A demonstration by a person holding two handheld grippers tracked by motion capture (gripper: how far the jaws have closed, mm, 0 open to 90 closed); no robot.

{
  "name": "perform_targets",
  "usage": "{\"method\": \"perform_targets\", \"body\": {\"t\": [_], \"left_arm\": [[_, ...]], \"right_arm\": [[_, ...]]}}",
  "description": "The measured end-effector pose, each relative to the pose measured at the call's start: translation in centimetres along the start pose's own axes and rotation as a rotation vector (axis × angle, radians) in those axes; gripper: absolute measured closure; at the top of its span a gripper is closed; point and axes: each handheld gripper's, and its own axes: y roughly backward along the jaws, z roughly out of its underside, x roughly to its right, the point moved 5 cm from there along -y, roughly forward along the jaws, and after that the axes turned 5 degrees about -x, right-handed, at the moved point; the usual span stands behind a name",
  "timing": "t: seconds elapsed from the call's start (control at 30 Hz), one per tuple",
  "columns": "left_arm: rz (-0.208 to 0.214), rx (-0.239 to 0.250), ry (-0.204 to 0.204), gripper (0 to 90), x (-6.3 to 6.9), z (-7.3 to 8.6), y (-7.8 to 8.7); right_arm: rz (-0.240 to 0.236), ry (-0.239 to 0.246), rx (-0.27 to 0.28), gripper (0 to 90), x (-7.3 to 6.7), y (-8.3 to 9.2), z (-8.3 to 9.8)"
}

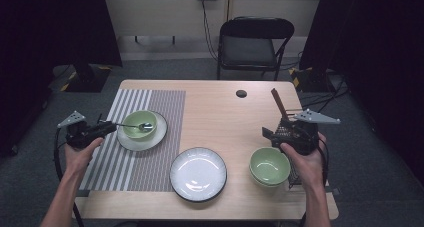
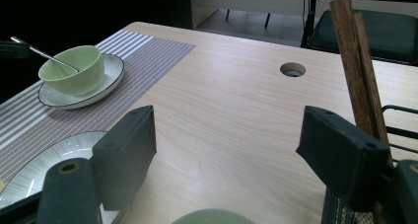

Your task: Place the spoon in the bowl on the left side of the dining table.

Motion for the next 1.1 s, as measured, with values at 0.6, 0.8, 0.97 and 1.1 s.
{"method": "perform_targets", "body": {"t": [0.6,0.8,0.97,1.1], "left_arm": [[0.061,-0.067,-0.058,48.2,5.1,-0.1,0.2],[0.100,-0.093,-0.112,40.3,7.8,0.1,-0.4],[0.096,-0.125,-0.135,38.2,9.0,0.9,-1.5],[0.129,-0.158,-0.148,36.3,9.7,1.8,-2.5]], "right_arm": [[0.003,-0.001,-0.006,22.6,0.3,-0.1,0.2],[0.001,-0.005,-0.003,22.7,0.5,0.0,0.2],[0.001,0.000,-0.003,22.9,0.5,-0.1,0.2],[0.003,-0.002,-0.001,23.4,0.5,0.0,0.2]]}}
